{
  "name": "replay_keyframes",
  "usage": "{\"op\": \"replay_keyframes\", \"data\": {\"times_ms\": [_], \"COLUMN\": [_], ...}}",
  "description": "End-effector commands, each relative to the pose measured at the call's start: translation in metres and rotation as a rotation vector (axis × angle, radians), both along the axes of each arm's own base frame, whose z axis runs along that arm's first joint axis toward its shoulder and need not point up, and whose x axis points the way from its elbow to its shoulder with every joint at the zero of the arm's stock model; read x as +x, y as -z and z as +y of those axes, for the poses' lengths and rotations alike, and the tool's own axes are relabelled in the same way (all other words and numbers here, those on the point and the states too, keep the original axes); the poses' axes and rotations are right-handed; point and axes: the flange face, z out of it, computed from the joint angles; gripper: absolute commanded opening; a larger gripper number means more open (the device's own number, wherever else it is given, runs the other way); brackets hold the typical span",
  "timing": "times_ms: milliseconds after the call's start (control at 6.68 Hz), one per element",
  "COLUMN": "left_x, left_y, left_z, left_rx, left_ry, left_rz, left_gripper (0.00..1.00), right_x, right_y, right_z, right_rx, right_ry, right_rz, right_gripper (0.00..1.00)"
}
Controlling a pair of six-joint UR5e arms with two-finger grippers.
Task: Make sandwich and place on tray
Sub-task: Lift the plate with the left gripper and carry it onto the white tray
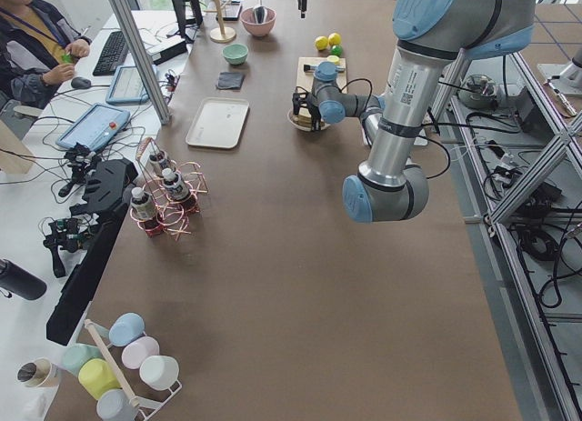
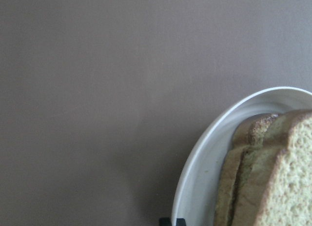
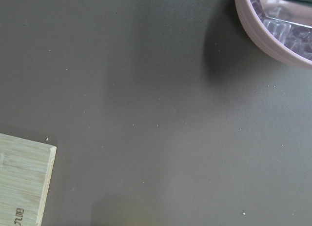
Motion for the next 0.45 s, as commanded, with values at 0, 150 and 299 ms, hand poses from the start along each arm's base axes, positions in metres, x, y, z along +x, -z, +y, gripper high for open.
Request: {"op": "replay_keyframes", "data": {"times_ms": [0,150,299], "left_x": [-0.016,-0.014,-0.009], "left_y": [-0.004,-0.016,-0.012], "left_z": [-0.036,-0.061,-0.088], "left_rx": [-0.018,-0.051,-0.052], "left_ry": [0.03,0.026,0.053], "left_rz": [0.063,0.088,0.085], "left_gripper": [0.0,0.0,0.0], "right_x": [0.004,0.004,0.004], "right_y": [-0.01,-0.009,-0.008], "right_z": [0.01,0.013,0.014], "right_rx": [0.025,0.025,0.022], "right_ry": [0.001,0.008,0.01], "right_rz": [-0.013,-0.038,-0.046], "right_gripper": [1.0,1.0,1.0]}}
